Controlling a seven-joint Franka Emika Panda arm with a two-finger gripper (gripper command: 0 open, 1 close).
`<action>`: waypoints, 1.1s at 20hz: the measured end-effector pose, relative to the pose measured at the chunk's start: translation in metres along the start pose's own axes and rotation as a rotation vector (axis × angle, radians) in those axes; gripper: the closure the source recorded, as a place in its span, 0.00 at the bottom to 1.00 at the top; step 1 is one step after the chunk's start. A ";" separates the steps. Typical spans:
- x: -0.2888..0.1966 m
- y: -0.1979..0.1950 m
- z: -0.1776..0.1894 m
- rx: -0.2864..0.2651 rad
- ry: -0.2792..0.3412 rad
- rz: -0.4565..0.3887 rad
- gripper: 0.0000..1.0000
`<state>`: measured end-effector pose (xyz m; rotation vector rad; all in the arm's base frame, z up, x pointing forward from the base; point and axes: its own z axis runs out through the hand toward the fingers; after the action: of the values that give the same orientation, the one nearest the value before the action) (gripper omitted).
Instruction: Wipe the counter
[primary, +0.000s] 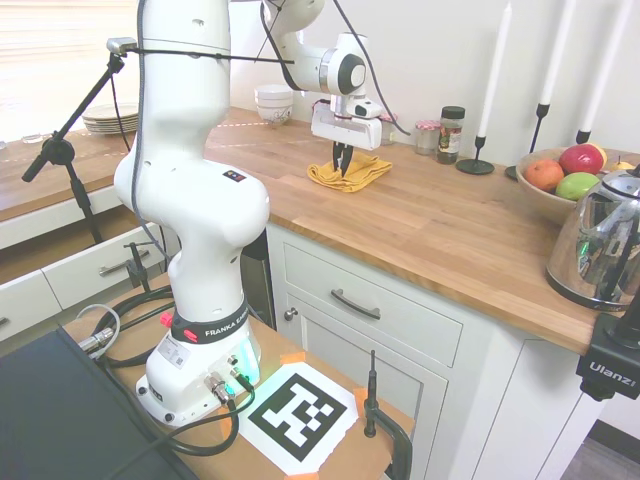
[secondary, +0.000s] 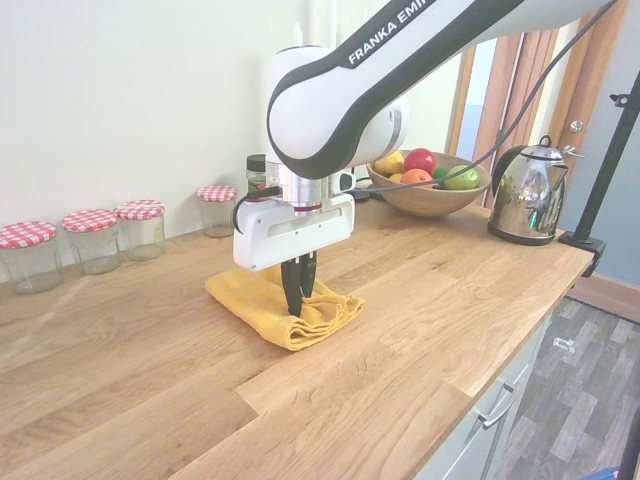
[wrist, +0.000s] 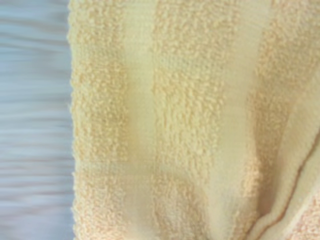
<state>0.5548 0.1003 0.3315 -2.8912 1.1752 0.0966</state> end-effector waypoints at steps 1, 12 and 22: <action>0.006 0.008 0.000 0.004 -0.003 0.005 1.00; 0.062 0.086 -0.003 0.022 -0.010 0.056 1.00; 0.111 0.149 -0.011 0.018 0.006 0.100 1.00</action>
<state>0.5303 -0.0844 0.3362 -2.8186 1.3152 0.0781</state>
